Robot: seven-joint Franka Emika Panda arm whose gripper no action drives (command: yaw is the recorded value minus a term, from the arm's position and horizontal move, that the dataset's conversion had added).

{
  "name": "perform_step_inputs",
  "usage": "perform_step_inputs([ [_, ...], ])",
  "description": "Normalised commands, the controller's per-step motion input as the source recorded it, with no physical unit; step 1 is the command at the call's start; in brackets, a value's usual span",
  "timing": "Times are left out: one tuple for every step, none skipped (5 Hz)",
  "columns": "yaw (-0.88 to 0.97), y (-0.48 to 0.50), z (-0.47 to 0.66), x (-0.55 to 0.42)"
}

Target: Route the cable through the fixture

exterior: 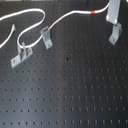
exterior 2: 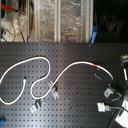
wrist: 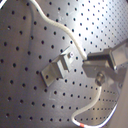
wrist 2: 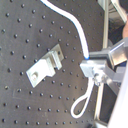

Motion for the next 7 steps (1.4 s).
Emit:
perform_step_inputs([
  [0.35, 0.078, 0.09, -0.087],
  [0.41, 0.119, 0.24, -0.16],
  [0.12, 0.016, 0.0, 0.014],
  [0.05, 0.076, 0.44, 0.053],
  [0.0, 0.046, 0.5, 0.014],
  [0.0, -0.009, 0.19, -0.009],
  [-0.06, -0.118, 0.37, -0.121],
])
